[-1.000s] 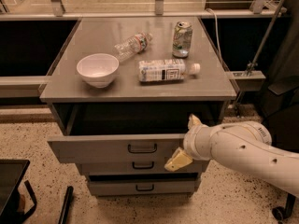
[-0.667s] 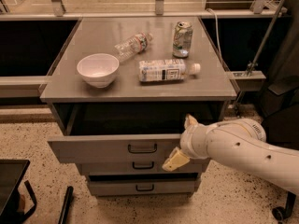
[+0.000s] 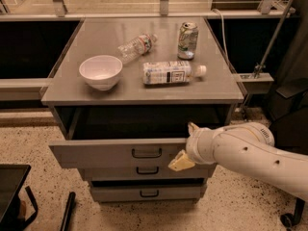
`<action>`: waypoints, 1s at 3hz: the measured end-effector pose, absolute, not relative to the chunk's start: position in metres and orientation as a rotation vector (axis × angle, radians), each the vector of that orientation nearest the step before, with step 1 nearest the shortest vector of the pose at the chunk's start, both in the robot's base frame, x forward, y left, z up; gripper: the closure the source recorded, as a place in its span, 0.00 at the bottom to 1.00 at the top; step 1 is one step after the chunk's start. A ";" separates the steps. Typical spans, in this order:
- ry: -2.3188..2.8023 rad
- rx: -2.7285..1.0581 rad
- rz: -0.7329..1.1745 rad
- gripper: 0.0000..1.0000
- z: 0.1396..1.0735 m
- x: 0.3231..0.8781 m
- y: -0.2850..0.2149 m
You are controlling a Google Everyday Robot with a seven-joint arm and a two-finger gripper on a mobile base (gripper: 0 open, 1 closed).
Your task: Open top drawer
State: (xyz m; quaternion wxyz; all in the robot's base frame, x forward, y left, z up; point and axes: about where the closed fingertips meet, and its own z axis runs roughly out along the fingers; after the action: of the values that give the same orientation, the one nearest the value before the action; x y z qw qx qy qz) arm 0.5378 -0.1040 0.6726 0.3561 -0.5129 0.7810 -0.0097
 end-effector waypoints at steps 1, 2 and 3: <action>2.017 -1.325 -0.025 0.42 0.673 0.538 -0.104; 2.017 -1.325 -0.025 0.66 0.673 0.538 -0.104; 2.017 -1.325 -0.025 0.89 0.673 0.538 -0.104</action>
Offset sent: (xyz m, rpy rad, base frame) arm 0.0000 0.0000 0.0000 0.0000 0.0000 0.0000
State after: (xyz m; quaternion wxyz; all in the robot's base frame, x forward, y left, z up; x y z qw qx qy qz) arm 0.5378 -0.1040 0.6726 0.3561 -0.5130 0.7810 -0.0097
